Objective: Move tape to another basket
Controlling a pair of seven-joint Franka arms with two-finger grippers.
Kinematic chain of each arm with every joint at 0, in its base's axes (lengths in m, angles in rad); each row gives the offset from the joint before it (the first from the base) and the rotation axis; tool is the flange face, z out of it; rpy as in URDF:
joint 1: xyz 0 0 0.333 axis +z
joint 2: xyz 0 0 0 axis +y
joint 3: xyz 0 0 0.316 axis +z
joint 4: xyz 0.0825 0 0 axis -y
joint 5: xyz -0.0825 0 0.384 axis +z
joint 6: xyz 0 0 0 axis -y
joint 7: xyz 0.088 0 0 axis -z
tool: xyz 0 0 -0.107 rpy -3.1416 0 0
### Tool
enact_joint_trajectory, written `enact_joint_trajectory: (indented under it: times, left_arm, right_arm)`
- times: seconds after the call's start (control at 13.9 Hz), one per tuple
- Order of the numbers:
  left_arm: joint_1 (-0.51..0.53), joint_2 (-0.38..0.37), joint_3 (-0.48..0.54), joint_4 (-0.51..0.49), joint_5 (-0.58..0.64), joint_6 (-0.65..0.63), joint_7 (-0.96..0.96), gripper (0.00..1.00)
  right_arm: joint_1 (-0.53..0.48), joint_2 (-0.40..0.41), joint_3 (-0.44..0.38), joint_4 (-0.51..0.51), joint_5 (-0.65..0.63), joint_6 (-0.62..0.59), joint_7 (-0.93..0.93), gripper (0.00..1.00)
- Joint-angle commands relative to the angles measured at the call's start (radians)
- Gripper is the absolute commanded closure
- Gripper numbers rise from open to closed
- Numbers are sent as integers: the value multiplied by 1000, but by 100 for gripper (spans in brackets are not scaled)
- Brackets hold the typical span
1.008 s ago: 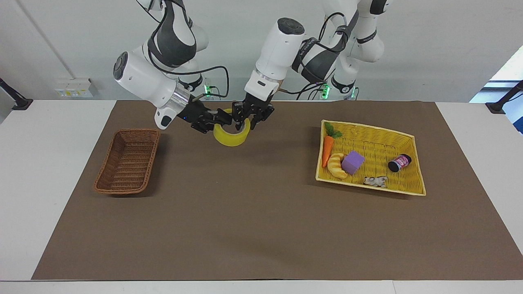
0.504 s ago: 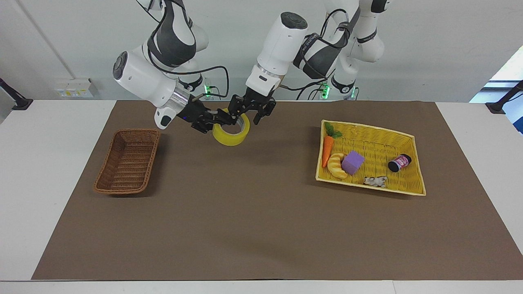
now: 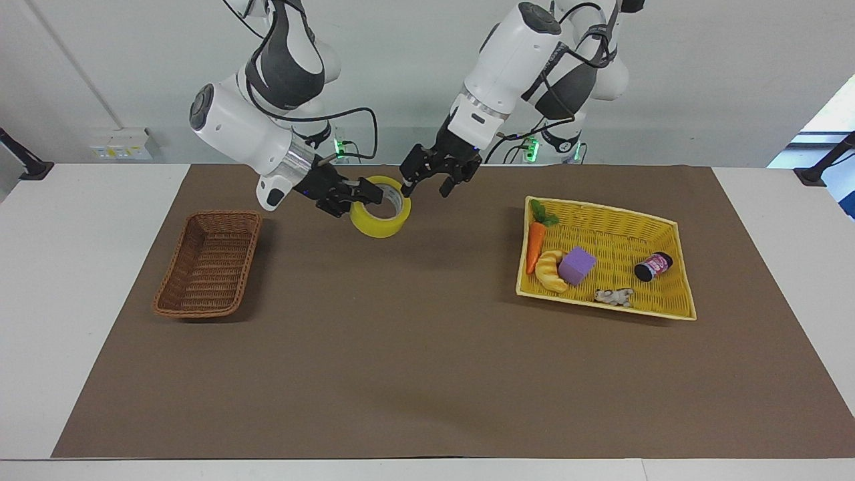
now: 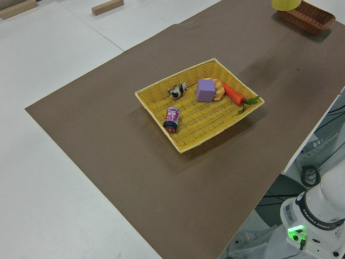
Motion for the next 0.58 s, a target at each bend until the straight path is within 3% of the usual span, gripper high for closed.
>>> enact_joint_trajectory:
  times: [0.0, 0.29, 0.5]
  left_arm:
    - [65, -40, 0, -20, -28, -100, 113, 0]
    - [186, -41, 4, -23, -17, -216, 295, 0]
    - [292, -61, 6, -60, -1, -269, 406, 0]
  right_arm:
    - [-28, -7, 3, 1, -110, -1, 22, 100]
    - [-165, 2, 3, -2, -315, -2, -40, 100]
    - [-352, 41, 3, -2, -379, -1, -226, 100]
